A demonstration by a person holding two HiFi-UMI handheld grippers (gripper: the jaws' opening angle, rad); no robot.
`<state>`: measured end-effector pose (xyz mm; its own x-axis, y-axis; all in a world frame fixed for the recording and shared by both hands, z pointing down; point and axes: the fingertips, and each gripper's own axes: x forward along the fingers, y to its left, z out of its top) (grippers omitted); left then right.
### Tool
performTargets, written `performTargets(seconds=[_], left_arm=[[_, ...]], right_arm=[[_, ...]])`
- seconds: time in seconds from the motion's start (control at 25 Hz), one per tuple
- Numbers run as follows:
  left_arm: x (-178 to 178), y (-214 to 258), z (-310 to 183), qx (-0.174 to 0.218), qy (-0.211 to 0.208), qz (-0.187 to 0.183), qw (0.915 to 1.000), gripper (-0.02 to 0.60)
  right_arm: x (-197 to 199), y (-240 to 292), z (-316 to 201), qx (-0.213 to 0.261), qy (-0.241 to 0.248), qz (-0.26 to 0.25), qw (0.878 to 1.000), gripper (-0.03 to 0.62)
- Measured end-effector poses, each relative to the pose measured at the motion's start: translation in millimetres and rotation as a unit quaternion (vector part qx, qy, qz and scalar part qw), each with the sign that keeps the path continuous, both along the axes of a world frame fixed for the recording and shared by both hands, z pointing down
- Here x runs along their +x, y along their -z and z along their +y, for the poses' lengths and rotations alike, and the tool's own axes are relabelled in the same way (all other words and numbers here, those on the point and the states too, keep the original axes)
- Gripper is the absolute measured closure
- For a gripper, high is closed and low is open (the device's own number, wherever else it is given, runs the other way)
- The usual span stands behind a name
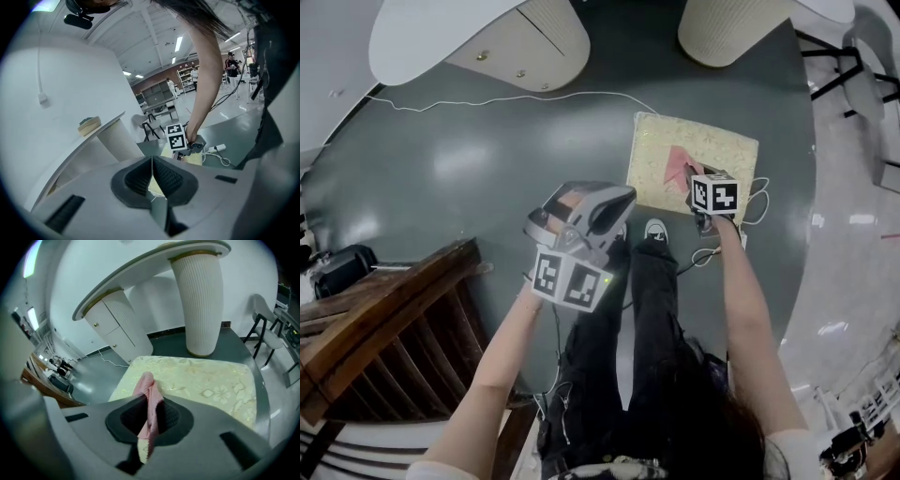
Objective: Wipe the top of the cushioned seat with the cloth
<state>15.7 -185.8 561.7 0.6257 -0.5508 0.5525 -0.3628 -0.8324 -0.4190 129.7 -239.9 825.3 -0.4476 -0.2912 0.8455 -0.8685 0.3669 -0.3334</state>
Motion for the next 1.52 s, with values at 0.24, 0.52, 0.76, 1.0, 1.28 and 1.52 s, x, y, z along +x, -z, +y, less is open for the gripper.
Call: performTargets(seconds=[0.24,0.52,0.76,1.0,1.28,1.52], left_arm=[[30,2,-4,-0.003,-0.026,0.005,0.9997,0.571],[65,3,0,-0.012,-0.059,0.007,0.9982,0.571],[86,0,3,-0.019,-0.076,0.007,0.9969,0.571],[96,1,1,-0.020,-0.075,0.009,0.9970,0.571],[78,4,-3,-0.015,-0.050,0.006,0.9986,0.571],[43,5,-1,-0.012,-0.015,0.001,0.9998,0.571]], right_arm=[[81,0,5,-0.005,-0.053,0.031,0.998,0.583],[184,-1,25,-0.017,-0.124,0.072,0.990,0.583],[240,-1,38,-0.024,-0.167,0.090,0.982,0.583],[244,11,37,-0.009,-0.170,0.077,0.982,0.583],[161,48,41,0.035,-0.099,0.014,0.994,0.583],[61,53,54,0.034,-0.028,-0.035,0.998,0.583]])
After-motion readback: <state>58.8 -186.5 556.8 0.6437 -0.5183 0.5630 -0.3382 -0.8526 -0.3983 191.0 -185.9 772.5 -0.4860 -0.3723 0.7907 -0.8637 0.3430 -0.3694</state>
